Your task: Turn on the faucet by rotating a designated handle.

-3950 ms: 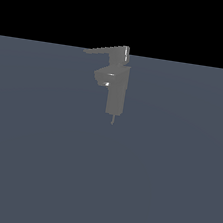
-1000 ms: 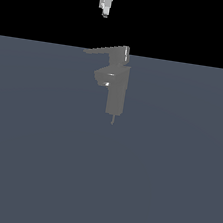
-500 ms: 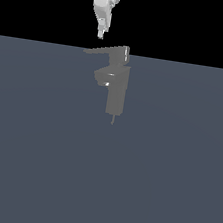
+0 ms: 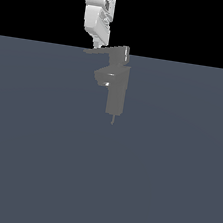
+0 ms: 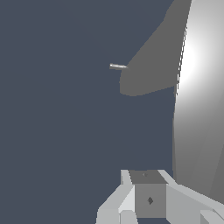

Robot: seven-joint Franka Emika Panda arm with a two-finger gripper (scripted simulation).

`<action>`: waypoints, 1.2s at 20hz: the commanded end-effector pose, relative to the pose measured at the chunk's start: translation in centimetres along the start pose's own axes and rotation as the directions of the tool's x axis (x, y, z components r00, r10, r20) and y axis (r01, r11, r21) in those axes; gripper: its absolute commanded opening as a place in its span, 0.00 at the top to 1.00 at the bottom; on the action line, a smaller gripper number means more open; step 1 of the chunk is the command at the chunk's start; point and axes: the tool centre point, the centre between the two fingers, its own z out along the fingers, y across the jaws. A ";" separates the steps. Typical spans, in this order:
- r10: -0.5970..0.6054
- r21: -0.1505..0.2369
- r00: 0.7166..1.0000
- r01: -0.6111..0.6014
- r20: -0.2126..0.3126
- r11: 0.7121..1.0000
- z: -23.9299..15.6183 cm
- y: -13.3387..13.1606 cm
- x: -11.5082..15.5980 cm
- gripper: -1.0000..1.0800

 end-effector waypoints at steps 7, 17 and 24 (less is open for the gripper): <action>0.057 -0.003 0.998 -0.057 -0.005 0.998 1.5 -0.9 -0.5 1.00; 0.057 -0.003 0.998 -0.057 -0.006 0.998 1.6 -0.2 -0.6 1.00; 0.057 -0.003 0.998 -0.057 -0.006 0.998 1.6 0.9 -0.7 1.00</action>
